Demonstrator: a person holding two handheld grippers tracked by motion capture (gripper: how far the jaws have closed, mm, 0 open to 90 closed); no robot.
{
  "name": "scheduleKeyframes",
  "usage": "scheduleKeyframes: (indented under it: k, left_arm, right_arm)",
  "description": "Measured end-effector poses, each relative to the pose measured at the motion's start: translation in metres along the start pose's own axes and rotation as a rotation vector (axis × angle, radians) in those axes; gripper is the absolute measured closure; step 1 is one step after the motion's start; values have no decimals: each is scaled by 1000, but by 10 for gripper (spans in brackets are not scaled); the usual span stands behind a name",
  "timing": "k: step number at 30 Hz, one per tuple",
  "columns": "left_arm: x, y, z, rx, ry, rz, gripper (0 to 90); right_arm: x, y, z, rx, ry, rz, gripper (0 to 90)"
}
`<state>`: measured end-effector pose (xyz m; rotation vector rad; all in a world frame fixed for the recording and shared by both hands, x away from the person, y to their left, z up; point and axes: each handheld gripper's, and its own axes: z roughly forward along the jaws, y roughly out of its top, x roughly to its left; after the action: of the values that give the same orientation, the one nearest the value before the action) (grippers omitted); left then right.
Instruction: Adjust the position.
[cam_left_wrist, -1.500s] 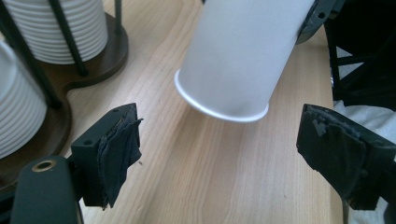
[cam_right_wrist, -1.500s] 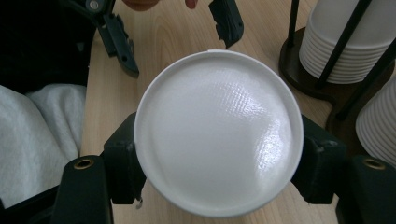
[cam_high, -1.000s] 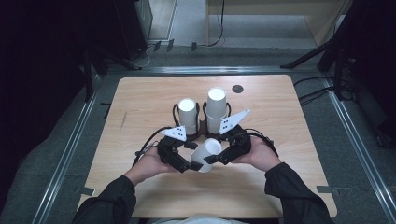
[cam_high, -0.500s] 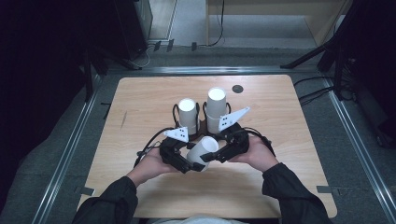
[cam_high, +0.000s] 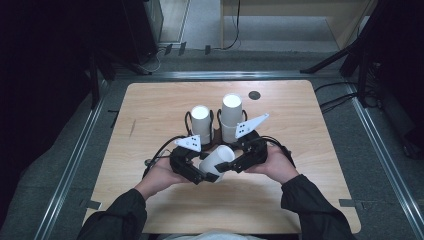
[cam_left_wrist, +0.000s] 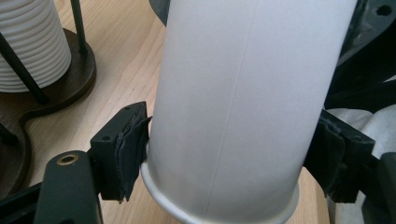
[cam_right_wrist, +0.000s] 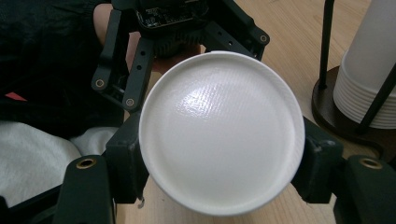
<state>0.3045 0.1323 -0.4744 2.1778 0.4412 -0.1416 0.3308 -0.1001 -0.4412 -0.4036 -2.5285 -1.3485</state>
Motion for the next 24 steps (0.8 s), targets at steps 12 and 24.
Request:
scheduleKeyframes:
  k: [12, 24]
  left_arm:
    - [5, 1, -18, -15, -6, -12, 264]
    - [7, 13, -27, 77, -15, 59, 272]
  right_arm:
    - [1, -1, -6, -28, -37, -16, 243]
    - [5, -15, -13, -17, -85, -21, 243]
